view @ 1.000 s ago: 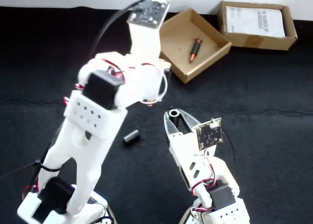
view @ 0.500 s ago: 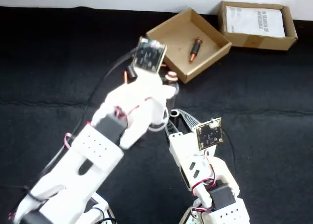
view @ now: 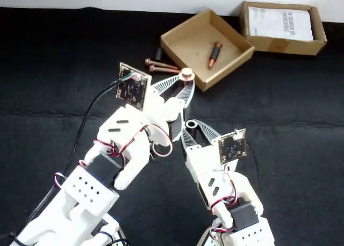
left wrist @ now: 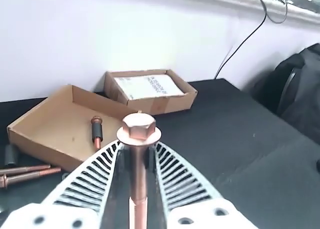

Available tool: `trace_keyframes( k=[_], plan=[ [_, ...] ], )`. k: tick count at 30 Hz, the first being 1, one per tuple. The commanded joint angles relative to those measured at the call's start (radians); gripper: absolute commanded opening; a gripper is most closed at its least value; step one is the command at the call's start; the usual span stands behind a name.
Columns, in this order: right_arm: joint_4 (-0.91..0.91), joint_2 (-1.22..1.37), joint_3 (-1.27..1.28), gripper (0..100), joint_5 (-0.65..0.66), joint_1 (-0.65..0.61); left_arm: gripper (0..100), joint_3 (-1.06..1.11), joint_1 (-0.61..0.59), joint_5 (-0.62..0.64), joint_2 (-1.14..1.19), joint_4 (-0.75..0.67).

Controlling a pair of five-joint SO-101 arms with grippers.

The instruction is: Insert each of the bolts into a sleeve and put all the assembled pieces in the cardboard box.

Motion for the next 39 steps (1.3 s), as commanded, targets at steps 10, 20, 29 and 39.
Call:
trace_keyframes(
  k=[10, 20, 29, 39],
  plan=[
    [-0.021, -0.015, 0.137, 0.7, -0.064, -0.008, 1, 0.081, 0.010, 0.006, -0.033, -0.186],
    [-0.073, -0.007, 0.137, 0.7, -0.064, -0.007, 1, 0.142, 0.028, 0.075, -0.033, -0.183],
    [-0.077, -0.007, 0.137, 0.7, -0.064, -0.007, 1, 0.177, 0.050, 0.071, -0.033, -0.183],
    [-0.074, -0.007, 0.131, 0.7, -0.064, -0.004, 1, 0.274, 0.081, 0.069, -0.033, -0.181]
  ],
)
